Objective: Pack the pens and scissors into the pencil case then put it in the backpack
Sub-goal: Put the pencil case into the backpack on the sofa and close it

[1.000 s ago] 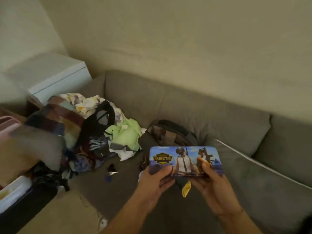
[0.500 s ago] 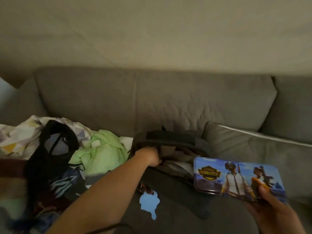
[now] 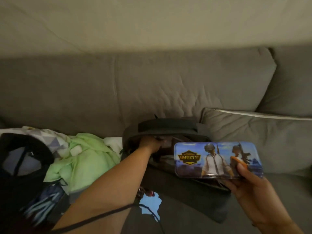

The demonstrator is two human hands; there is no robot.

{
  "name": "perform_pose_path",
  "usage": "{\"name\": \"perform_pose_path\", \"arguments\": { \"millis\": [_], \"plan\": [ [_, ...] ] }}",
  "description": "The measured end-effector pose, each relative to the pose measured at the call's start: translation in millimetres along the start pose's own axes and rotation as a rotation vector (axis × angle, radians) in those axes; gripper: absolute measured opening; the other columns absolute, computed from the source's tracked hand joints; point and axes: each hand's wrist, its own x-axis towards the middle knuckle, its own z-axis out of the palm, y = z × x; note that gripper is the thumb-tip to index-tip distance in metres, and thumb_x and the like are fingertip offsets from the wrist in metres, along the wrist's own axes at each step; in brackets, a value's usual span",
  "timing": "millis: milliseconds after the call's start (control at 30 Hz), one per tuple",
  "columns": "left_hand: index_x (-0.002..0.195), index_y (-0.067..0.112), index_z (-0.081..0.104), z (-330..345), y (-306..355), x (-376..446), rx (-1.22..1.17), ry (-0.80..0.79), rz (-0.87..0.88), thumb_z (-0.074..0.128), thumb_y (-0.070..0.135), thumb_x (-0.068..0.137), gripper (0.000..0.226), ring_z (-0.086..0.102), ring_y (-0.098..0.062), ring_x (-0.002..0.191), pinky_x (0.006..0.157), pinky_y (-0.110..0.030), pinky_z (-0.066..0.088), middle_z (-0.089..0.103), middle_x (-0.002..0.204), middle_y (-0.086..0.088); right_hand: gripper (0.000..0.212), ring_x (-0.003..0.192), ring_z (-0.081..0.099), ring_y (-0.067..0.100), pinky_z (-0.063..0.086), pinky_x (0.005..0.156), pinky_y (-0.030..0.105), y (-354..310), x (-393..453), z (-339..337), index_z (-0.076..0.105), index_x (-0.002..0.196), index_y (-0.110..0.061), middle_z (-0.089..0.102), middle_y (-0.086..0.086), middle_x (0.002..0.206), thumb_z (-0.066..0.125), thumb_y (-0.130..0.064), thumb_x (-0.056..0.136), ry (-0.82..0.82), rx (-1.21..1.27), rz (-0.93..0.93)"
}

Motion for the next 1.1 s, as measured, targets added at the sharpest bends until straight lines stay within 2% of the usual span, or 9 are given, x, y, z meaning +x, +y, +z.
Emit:
{"name": "perform_pose_path", "arguments": {
  "millis": [200, 333, 400, 467, 533, 667, 733, 900, 1100],
  "plan": [
    [0.133, 0.015, 0.054, -16.7, -3.3, 7.8, -0.055, -0.131, 0.018, 0.058, 0.045, 0.089, 0.053, 0.046, -0.028, 0.128, 0.11, -0.04, 0.034, 0.051, 0.14, -0.01, 0.045, 0.096, 0.069, 0.024, 0.058, 0.072, 0.04, 1.8, 8.1, 8.7, 0.049, 0.133, -0.008, 0.074, 0.003, 0.099, 0.05, -0.009, 0.088, 0.011, 0.004, -0.019],
    [0.098, 0.021, 0.067, -33.1, -7.0, 6.3, -0.093, -0.292, 0.068, 0.056, 0.031, 0.091, 0.017, 0.06, -0.02, 0.096, 0.086, -0.033, 0.048, 0.067, 0.107, -0.006, 0.041, 0.099, 0.068, 0.028, 0.058, 0.071, 0.039, 1.3, 12.1, 8.1, 0.058, 0.121, -0.008, 0.073, 0.008, 0.105, 0.056, -0.013, 0.08, 0.038, -0.004, -0.002],
    [0.082, 0.021, 0.063, -41.1, -2.8, 1.3, -0.259, -0.351, 0.035, 0.054, 0.026, 0.093, 0.015, 0.06, -0.012, 0.073, 0.065, -0.024, 0.044, 0.067, 0.081, 0.001, 0.045, 0.101, 0.067, 0.03, 0.057, 0.073, 0.039, 1.2, 11.9, 7.8, 0.054, 0.126, -0.006, 0.07, 0.011, 0.111, 0.055, -0.012, 0.081, 0.029, -0.014, 0.009],
    [0.085, 0.017, 0.065, -50.8, 7.4, -4.6, -0.611, -0.382, -0.025, 0.055, 0.022, 0.093, 0.014, 0.063, -0.007, 0.063, 0.061, -0.021, 0.045, 0.068, 0.068, 0.004, 0.041, 0.094, 0.07, 0.027, 0.058, 0.07, 0.038, 0.3, 10.3, 8.6, 0.056, 0.122, -0.007, 0.072, 0.01, 0.105, 0.054, -0.011, 0.081, 0.009, -0.032, 0.016],
    [0.091, 0.015, 0.067, -60.1, 20.0, -12.1, -0.89, -0.398, 0.005, 0.053, 0.018, 0.094, 0.015, 0.065, -0.011, 0.071, 0.067, -0.025, 0.048, 0.07, 0.075, 0.0, 0.031, 0.085, 0.072, 0.022, 0.059, 0.064, 0.035, -2.1, 8.8, 8.0, 0.062, 0.11, -0.011, 0.075, 0.006, 0.094, 0.053, -0.01, 0.081, 0.001, -0.042, 0.015],
    [0.095, 0.017, 0.07, -66.0, 28.0, -33.5, -1.051, -0.419, 0.194, 0.05, 0.016, 0.093, 0.02, 0.062, -0.015, 0.098, 0.084, -0.032, 0.044, 0.071, 0.096, 0.001, 0.03, 0.092, 0.07, 0.025, 0.058, 0.073, 0.043, -5.7, 9.4, 4.1, 0.065, 0.108, -0.011, 0.074, 0.006, 0.098, 0.055, -0.01, 0.08, 0.029, -0.042, 0.029],
    [0.107, 0.018, 0.071, -63.5, 21.1, -38.0, -0.898, -0.349, 0.394, 0.052, 0.011, 0.089, 0.026, 0.057, -0.013, 0.115, 0.099, -0.034, 0.04, 0.069, 0.115, 0.004, 0.032, 0.093, 0.07, 0.026, 0.058, 0.075, 0.043, -6.4, 9.5, 2.0, 0.065, 0.106, -0.011, 0.075, 0.005, 0.094, 0.06, -0.012, 0.074, 0.048, -0.036, 0.038],
    [0.148, 0.036, 0.025, -62.9, 16.3, -33.5, 0.302, 0.084, 0.752, 0.049, 0.019, 0.094, 0.062, 0.036, -0.02, 0.138, 0.111, -0.037, 0.032, 0.034, 0.154, 0.002, 0.029, 0.089, 0.071, 0.025, 0.058, 0.073, 0.044, -4.0, 7.6, 4.8, 0.07, 0.098, -0.01, 0.075, 0.004, 0.088, 0.064, -0.012, 0.07, 0.08, -0.02, 0.037],
    [0.149, 0.04, 0.004, -69.2, 37.3, -16.8, 0.424, -0.028, 0.693, 0.046, 0.026, 0.097, 0.068, 0.035, -0.029, 0.138, 0.109, -0.042, 0.032, 0.023, 0.159, -0.005, 0.039, 0.09, 0.071, 0.027, 0.058, 0.072, 0.043, -4.5, 7.0, 4.2, 0.059, 0.118, -0.006, 0.075, 0.007, 0.093, 0.057, -0.011, 0.079, 0.07, 0.009, 0.037]
  ]
}}
